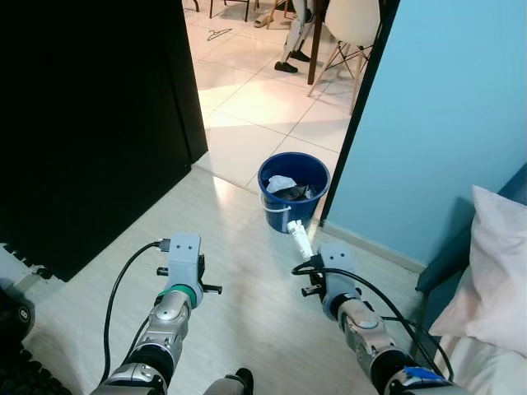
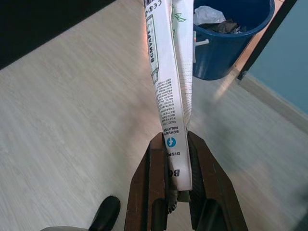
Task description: Clean up the room
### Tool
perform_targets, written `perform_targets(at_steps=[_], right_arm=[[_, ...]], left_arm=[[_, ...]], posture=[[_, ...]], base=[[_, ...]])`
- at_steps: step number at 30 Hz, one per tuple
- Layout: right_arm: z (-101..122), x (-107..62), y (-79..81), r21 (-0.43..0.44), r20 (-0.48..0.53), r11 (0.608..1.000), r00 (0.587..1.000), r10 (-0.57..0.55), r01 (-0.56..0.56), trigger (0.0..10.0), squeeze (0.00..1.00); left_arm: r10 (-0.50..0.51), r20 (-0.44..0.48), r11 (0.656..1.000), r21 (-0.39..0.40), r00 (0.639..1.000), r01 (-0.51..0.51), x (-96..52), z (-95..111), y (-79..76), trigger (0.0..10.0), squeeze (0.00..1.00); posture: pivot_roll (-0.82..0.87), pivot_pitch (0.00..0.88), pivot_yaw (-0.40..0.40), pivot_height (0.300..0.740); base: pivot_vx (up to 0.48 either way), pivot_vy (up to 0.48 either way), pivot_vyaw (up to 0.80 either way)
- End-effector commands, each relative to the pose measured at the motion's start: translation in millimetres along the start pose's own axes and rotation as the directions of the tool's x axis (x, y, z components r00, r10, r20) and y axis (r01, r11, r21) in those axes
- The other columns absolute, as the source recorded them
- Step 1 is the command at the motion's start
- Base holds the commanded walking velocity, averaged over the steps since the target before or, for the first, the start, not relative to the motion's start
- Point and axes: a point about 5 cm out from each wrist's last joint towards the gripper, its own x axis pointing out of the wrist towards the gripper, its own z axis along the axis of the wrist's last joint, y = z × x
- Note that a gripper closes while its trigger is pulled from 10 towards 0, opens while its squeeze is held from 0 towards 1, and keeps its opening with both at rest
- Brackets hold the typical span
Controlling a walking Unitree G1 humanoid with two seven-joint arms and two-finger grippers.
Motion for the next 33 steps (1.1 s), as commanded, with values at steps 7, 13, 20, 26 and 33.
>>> perform_targets(at_steps=[7, 13, 20, 26, 33], right_arm=[[-5.0, -1.8, -2.2, 0.022, -0.019, 0.999, 0.999, -0.029, 0.029, 10.0, 0.0], [-4.9, -1.8, -1.9, 0.024, -0.017, 0.999, 0.999, -0.028, 0.029, 10.0, 0.0], [-4.2, -1.6, -2.1, 0.025, -0.013, 0.999, 0.999, -0.03, 0.03, 10.0, 0.0], [-3.6, -1.5, -2.1, 0.027, -0.01, 0.999, 0.999, -0.031, 0.032, 10.0, 0.0], [-2.5, -1.1, -1.5, 0.028, -0.004, 0.999, 1.0, -0.03, 0.03, 10.0, 0.0]], left_arm=[[0.005, -0.012, 1.0, 0.012, 1.0, -0.005, 0.3, -0.2, 2.5, 10.0, 0.0], [0.001, -0.01, 1.0, 0.012, 1.0, 0.0, 0.4, 0.3, 2.2, 10.0, 0.0], [-0.002, -0.012, 1.0, 0.011, 1.0, 0.003, 0.5, 0.2, 1.7, 10.0, 0.0], [-0.006, -0.01, 1.0, 0.01, 1.0, 0.006, 0.5, 0.3, 0.9, 10.0, 0.0], [-0.007, -0.008, 1.0, 0.009, 1.0, 0.007, 0.4, 0.5, 0.7, 10.0, 0.0]], posture=[[0.1, 0.04, 0.073, 0.74], [0.1, 0.04, 0.073, 0.74], [0.1, 0.04, 0.073, 0.74], [0.1, 0.041, 0.073, 0.74], [0.1, 0.041, 0.073, 0.74]], base=[[0.19, 0.0, 0.0], [0.305, 0.0, 0.0], [0.316, 0.0, 0.0], [0.327, 0.0, 0.0], [0.342, 0.0, 0.0]])
